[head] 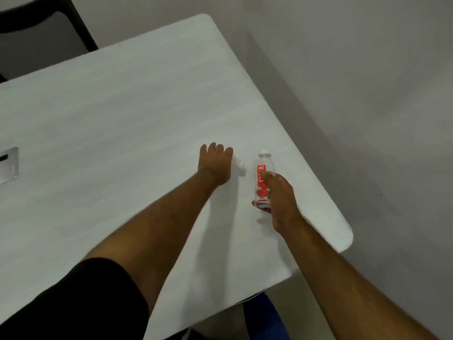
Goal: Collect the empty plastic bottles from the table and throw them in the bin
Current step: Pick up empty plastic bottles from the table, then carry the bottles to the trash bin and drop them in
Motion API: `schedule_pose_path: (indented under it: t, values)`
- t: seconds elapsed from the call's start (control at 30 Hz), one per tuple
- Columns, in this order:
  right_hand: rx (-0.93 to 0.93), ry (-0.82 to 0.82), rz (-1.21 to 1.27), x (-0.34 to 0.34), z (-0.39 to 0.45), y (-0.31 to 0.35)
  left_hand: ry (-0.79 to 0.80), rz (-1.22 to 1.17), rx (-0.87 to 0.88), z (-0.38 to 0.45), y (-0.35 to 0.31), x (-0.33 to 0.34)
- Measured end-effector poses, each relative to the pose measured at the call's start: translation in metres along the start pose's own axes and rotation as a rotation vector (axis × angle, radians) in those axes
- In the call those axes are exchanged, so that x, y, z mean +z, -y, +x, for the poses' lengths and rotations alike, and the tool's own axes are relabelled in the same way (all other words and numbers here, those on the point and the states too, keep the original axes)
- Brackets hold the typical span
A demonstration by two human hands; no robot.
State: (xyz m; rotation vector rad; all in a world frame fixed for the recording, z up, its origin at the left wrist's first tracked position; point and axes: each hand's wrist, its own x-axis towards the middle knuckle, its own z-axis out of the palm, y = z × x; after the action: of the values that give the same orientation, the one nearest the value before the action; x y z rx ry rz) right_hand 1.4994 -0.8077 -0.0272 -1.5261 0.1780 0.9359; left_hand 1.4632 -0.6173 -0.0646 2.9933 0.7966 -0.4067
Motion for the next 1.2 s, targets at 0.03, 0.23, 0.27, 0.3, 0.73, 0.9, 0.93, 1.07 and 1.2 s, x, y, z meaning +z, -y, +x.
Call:
schedule_pose_path:
  t: [0.03,0.23,0.27,0.3,0.73,0.9,0.93,1.07,1.2]
  values:
    - [0.000,0.002,-0.008,0.001,0.003,-0.001,0.020,0.024,-0.010,0.001,0.002,0.003]
    - [-0.030,0.029,-0.036,0.033,-0.011,-0.013,-0.110,-0.827,-0.404,-0.058,0.030,-0.013]
    - [-0.032,0.053,-0.034,0.043,-0.019,-0.015,-0.112,-1.015,-0.505,-0.076,0.038,-0.021]
    - [-0.030,0.089,-0.039,0.057,-0.033,-0.018,-0.116,-1.211,-0.600,-0.100,0.050,-0.030]
    - [-0.128,0.635,-0.226,0.289,-0.299,-0.106,-0.495,-2.091,-0.758,-0.481,0.247,-0.075]
    - [-0.188,0.814,-0.295,0.397,-0.414,-0.159,-0.795,-2.090,-0.771,-0.629,0.323,-0.074]
    - [-0.189,0.855,-0.322,0.418,-0.440,-0.172,-0.859,-2.076,-0.758,-0.661,0.338,-0.072]
    - [-0.208,1.016,-0.400,0.486,-0.515,-0.210,-1.056,-1.999,-0.806,-0.753,0.388,-0.060]
    - [-0.225,1.156,-0.480,0.549,-0.565,-0.249,-1.251,-1.927,-0.968,-0.825,0.439,-0.044]
